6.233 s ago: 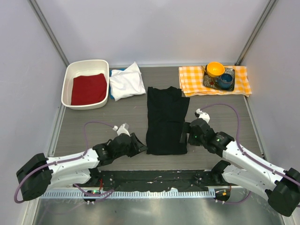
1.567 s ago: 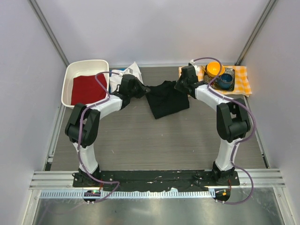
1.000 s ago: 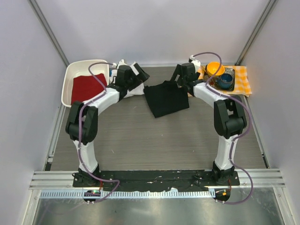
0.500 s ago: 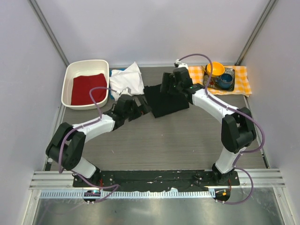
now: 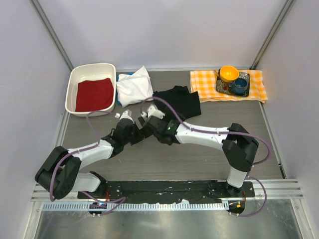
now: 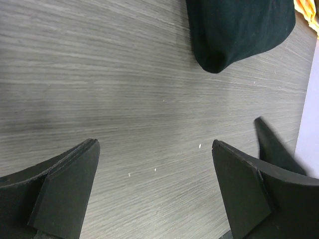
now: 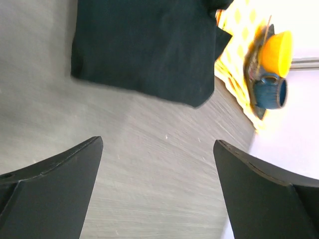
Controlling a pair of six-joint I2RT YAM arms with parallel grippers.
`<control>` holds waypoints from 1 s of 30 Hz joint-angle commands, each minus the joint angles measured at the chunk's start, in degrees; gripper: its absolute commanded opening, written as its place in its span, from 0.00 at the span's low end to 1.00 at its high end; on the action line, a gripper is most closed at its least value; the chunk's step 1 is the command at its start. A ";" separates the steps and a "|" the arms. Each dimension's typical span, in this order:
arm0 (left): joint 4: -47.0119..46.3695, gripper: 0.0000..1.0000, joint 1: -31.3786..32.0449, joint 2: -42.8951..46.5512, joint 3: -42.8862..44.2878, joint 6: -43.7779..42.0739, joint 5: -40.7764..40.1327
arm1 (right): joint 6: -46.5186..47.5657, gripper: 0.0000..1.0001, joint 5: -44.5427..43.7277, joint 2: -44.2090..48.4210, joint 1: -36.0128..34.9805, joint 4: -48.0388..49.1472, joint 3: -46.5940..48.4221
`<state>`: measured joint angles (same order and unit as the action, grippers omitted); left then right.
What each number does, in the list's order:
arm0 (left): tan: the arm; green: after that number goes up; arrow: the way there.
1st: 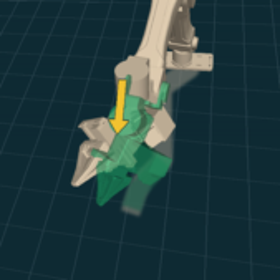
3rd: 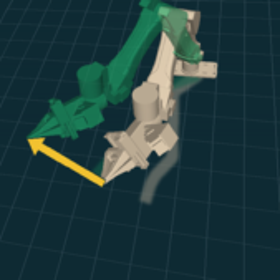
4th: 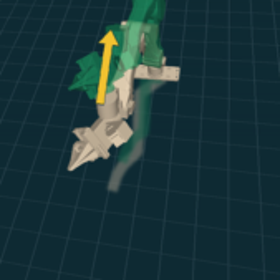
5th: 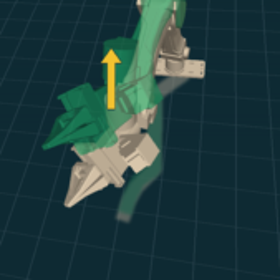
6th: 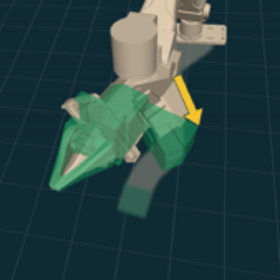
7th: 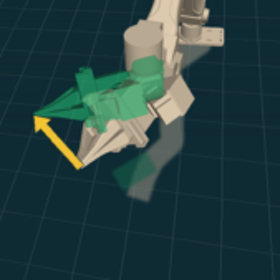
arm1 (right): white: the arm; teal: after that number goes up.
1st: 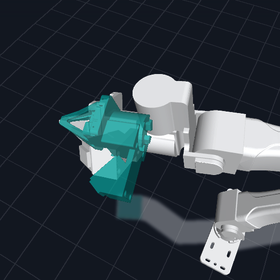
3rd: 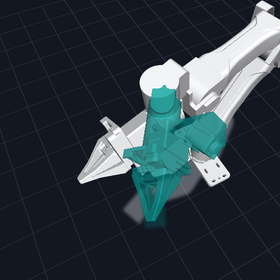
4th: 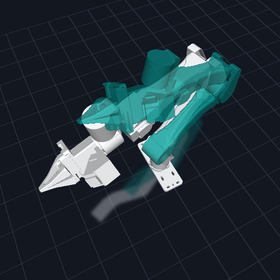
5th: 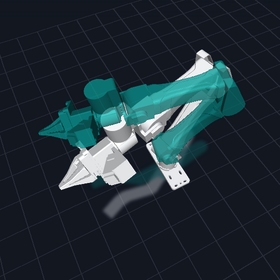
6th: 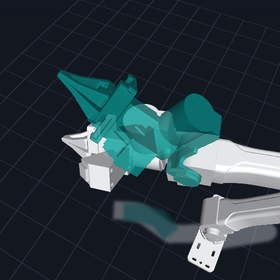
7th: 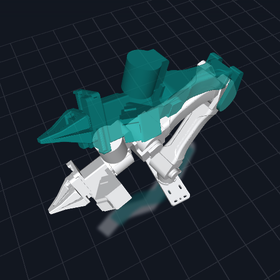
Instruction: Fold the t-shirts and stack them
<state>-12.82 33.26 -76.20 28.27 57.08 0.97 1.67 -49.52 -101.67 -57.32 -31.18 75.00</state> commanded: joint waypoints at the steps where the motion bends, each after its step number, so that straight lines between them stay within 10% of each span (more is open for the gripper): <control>1: -2.04 1.00 0.06 5.27 -3.39 -0.04 -3.60 | 11.77 1.00 -13.06 5.76 -3.76 5.32 -11.00; 13: -7.39 1.00 -0.21 2.30 -4.19 -0.92 -2.91 | 31.19 1.00 -2.08 25.46 -8.69 33.00 -39.83; 30: -10.03 1.00 -3.63 -2.90 -3.05 1.72 -4.58 | 52.20 1.00 4.34 3.59 0.09 61.67 -38.18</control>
<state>-20.88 30.96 -77.95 23.83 58.15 -2.35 47.55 -48.27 -95.96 -59.94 19.81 34.87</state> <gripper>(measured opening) 0.996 0.995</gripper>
